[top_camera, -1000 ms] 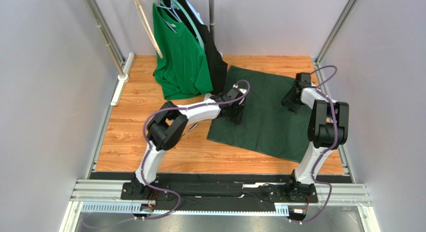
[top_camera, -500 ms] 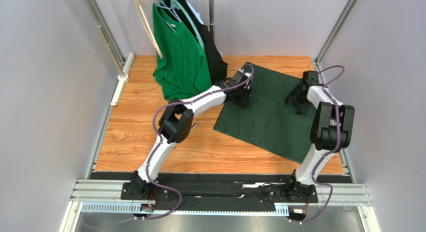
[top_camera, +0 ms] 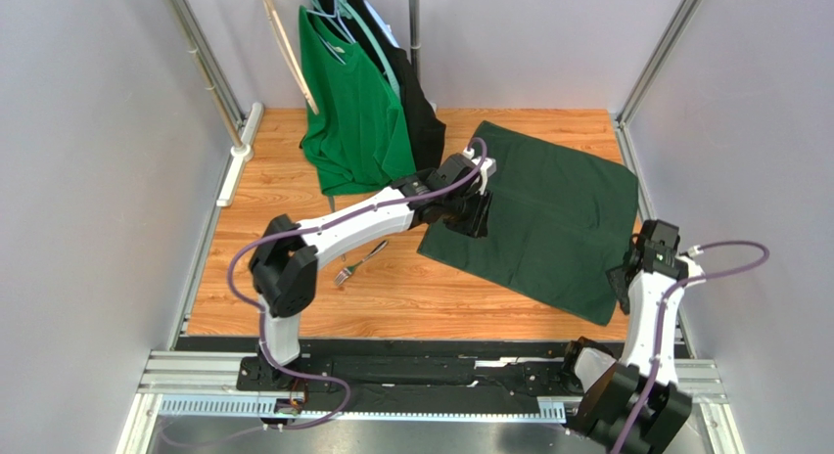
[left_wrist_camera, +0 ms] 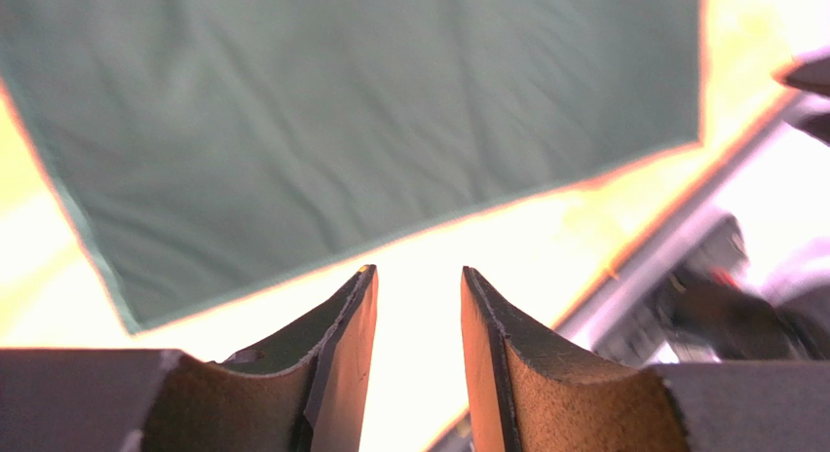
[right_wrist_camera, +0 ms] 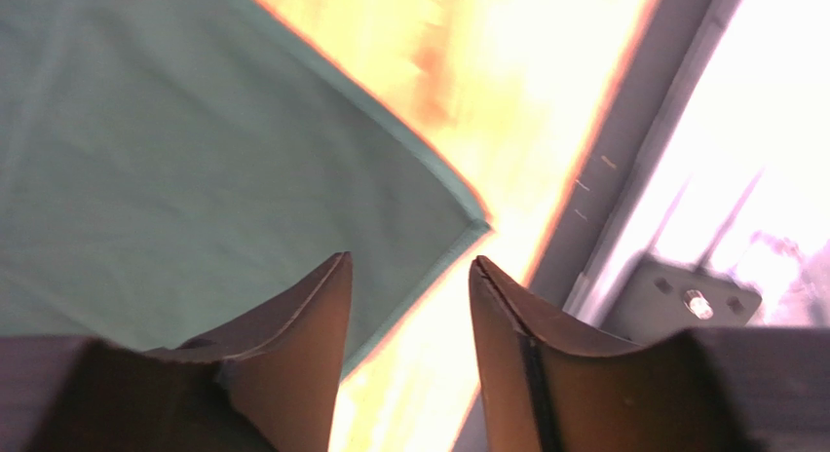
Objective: Fold the napkin into a case and place the utensils inside
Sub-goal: Pick up the flattened napkin from the center of the board.
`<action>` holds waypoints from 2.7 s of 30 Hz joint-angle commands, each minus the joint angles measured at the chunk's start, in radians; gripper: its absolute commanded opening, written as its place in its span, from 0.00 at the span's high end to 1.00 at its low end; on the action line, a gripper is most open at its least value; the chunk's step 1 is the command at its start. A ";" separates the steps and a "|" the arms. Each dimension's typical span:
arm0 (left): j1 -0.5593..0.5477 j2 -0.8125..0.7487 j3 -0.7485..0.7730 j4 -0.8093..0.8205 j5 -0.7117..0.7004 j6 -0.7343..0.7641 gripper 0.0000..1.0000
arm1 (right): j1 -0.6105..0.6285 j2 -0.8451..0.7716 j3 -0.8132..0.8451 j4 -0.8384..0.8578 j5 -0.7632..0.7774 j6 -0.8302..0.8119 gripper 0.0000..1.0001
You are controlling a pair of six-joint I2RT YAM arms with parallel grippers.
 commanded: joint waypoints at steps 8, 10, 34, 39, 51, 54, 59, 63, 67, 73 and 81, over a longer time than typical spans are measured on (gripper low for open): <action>-0.015 -0.369 -0.320 0.028 0.056 -0.075 0.56 | -0.082 -0.108 -0.090 -0.063 0.088 0.104 0.41; -0.015 -0.395 -0.347 0.031 0.065 -0.089 0.56 | -0.105 -0.076 -0.098 -0.034 0.077 0.112 0.44; 0.013 -0.613 -0.470 0.082 0.096 -0.192 0.62 | -0.125 0.018 -0.297 0.224 -0.015 0.138 0.55; 0.042 -0.623 -0.485 0.068 0.087 -0.195 0.58 | -0.125 0.047 -0.300 0.252 -0.032 0.150 0.54; 0.214 -0.677 -0.645 0.089 0.015 -0.244 0.37 | -0.125 0.017 -0.320 0.273 -0.042 0.120 1.00; 0.231 -0.633 -0.671 0.126 0.007 -0.262 0.28 | -0.123 -0.044 -0.291 0.220 -0.033 0.106 1.00; 0.231 -0.493 -0.676 0.155 -0.080 -0.321 0.35 | -0.103 -0.152 -0.236 0.143 -0.056 0.137 1.00; 0.217 -0.374 -0.623 0.100 -0.223 -0.362 0.40 | -0.099 -0.197 -0.198 0.106 -0.050 0.109 1.00; 0.182 -0.292 -0.556 0.062 -0.284 -0.391 0.36 | -0.099 -0.206 -0.199 0.110 -0.075 0.106 1.00; 0.091 -0.191 -0.455 0.022 -0.360 -0.419 0.37 | -0.099 -0.207 -0.196 0.106 -0.072 0.104 1.00; 0.055 -0.084 -0.363 -0.030 -0.455 -0.430 0.44 | -0.097 -0.223 -0.194 0.097 -0.075 0.109 1.00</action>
